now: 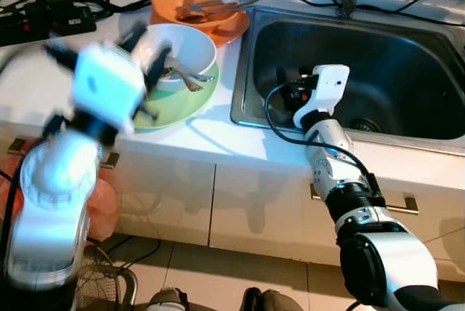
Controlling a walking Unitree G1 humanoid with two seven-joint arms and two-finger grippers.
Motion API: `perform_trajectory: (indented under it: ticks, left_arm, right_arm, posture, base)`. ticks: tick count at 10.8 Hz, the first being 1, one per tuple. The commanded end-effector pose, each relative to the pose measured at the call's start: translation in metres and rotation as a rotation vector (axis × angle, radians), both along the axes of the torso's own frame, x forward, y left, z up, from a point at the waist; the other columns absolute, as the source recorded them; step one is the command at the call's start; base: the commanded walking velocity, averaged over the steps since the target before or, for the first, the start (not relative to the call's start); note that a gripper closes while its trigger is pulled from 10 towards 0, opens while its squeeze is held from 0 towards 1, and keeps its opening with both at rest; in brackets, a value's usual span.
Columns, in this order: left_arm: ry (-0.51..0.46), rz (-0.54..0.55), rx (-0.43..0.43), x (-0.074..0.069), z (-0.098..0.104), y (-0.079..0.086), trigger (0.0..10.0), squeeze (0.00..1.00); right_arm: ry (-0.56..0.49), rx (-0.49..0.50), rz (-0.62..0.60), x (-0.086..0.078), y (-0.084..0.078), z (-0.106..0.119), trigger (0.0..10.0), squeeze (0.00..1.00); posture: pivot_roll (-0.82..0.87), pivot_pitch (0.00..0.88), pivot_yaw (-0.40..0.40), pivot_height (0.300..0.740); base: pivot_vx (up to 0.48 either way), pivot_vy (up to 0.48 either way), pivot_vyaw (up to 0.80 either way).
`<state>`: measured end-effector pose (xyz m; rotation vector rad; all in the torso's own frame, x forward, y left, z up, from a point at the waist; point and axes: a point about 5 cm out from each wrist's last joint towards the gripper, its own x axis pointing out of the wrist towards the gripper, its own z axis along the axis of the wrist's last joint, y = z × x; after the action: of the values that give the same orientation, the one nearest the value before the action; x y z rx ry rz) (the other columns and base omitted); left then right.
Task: Kitchen organization
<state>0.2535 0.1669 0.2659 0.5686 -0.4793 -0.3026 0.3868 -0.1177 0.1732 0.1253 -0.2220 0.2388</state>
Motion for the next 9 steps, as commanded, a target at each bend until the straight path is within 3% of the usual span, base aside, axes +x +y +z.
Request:
perform_trajectory:
  ticks: [1,2,3,4,5,6,7,9]
  left_arm:
    - [0.012,-0.039,0.047,-0.004,-0.005,-0.006,10.0,0.0]
    - [0.053,-0.034,0.083,-0.003,-0.015,-0.005,10.0,0.0]
    - [0.088,-0.034,0.134,-0.004,-0.026,-0.003,10.0,1.0]
    - [0.097,-0.029,0.141,-0.004,-0.03,-0.001,10.0,1.0]
    - [0.103,-0.019,0.161,-0.002,-0.034,-0.002,10.0,0.86]
    - [0.105,-0.017,0.17,-0.002,-0.036,-0.002,10.0,0.86]
    - [0.105,-0.012,0.174,-0.002,-0.039,-0.001,10.0,0.0]
    - [0.092,-0.012,0.239,-0.003,-0.043,0.002,10.0,0.0]
  right_arm:
    - [0.111,0.004,0.008,-0.006,0.001,-0.027,10.0,0.0]
    - [0.113,0.004,0.008,-0.006,0.001,-0.027,10.0,0.0]
    - [0.113,0.004,0.008,-0.006,0.001,-0.027,10.0,0.0]
    - [0.113,0.005,0.007,-0.006,0.001,-0.027,10.0,0.0]
    - [0.114,0.007,0.007,-0.006,0.001,-0.028,10.0,0.0]
    - [0.114,0.006,0.007,-0.006,0.001,-0.028,10.0,0.0]
    - [0.114,0.006,0.008,-0.006,0.001,-0.028,10.0,0.0]
    - [0.116,0.008,0.006,-0.007,0.001,-0.029,10.0,0.0]
  posture:
    - [0.18,0.154,-0.083,0.74]
    - [0.18,0.156,-0.082,0.74]
    - [0.17,0.156,-0.081,0.74]
    - [0.17,0.157,-0.081,0.74]
    - [0.17,0.157,-0.081,0.74]
    - [0.17,0.157,-0.081,0.74]
    - [0.17,0.16,-0.081,0.74]
    - [0.17,0.162,-0.082,0.74]
  base:
    - [0.0,0.0,0.0]
    - [0.0,0.0,0.0]
    - [0.0,0.0,0.0]
    - [0.0,0.0,0.0]
    - [0.0,0.0,0.0]
    - [0.0,0.0,0.0]
    - [0.0,0.0,0.0]
    - [0.0,0.0,0.0]
